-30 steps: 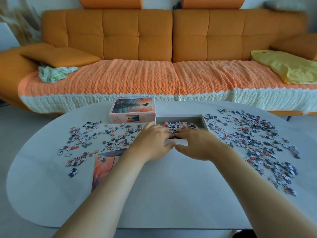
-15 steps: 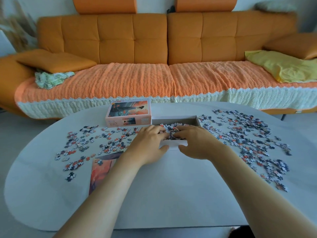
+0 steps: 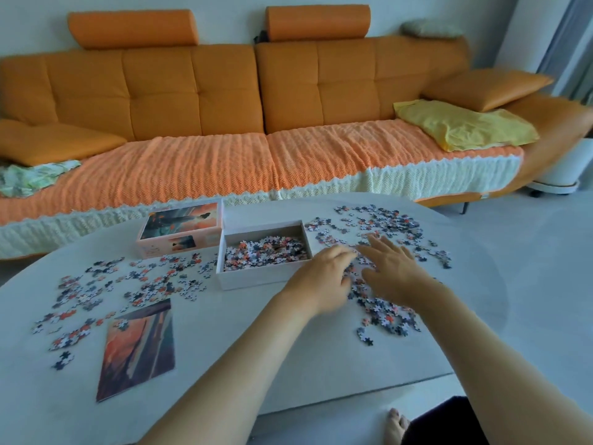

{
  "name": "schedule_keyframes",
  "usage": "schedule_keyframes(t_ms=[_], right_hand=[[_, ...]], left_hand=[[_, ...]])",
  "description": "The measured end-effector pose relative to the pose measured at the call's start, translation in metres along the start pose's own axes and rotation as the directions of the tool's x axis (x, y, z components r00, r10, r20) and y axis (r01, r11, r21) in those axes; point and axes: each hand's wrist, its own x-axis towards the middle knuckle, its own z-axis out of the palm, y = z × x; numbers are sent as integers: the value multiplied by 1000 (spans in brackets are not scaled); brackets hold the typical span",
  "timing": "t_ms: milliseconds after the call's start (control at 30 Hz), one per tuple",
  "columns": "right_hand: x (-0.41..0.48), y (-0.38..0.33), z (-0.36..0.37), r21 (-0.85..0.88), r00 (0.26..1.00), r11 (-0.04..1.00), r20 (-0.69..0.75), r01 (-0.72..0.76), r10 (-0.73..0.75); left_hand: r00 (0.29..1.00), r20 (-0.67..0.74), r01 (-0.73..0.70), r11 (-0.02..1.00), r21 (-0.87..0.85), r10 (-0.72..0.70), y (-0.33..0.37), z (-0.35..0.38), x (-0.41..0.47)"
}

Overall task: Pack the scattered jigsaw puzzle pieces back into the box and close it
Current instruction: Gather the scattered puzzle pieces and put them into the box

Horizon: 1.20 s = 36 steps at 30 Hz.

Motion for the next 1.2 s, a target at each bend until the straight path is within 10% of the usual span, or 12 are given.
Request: schedule_keyframes(t_ms=[267,567,700,833,1200], right_hand=[[-18,12,17,79,999,996,11,38,-39],[-37,14,-5,501,975,857,-221,116,-3],[-45,37,-3,234,951,972,-304,26,48],[-51,49,17,53,984,984,-34,-173,174],[-40,-7,35,190,969,963,-191,191,-154]], left_hand=[[940,239,172,944,281,-243,3,39,29],[997,-55,59,997,40,-57,10,38,-14],[993,110,26,987,159,-44,18,40,-15],[961,271,-11,977,212,-49,15,48,-4],[991,-132,-30,997,-72,20,-6,41,-38]])
